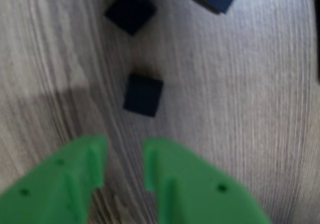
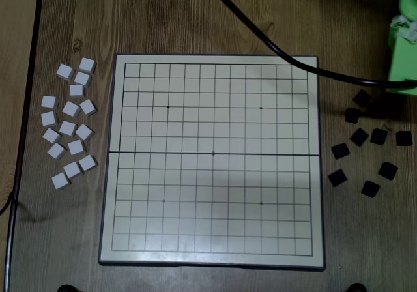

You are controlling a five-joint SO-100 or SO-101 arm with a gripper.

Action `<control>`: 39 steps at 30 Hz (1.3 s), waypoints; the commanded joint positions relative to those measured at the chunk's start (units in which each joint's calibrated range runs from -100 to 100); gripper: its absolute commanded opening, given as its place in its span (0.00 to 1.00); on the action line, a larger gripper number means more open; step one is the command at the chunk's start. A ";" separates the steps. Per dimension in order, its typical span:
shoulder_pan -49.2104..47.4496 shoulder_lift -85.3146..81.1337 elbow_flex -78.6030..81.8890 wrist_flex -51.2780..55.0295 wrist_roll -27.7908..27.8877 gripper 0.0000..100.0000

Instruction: Grasp a Black stone and put it on the board on position (0,0).

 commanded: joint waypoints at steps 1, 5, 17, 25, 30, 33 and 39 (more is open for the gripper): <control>-0.69 -2.33 0.27 -0.60 -0.78 0.06; -0.78 -0.55 0.27 -0.93 -1.95 0.06; -1.96 2.16 -0.31 -2.26 -5.62 0.08; -1.96 3.44 -0.89 -3.58 -6.98 0.11; -1.96 3.69 -1.38 -3.91 -7.67 0.12; -1.87 3.69 -1.47 -3.33 -7.62 0.12; -2.24 4.03 -2.15 -2.34 -7.28 0.12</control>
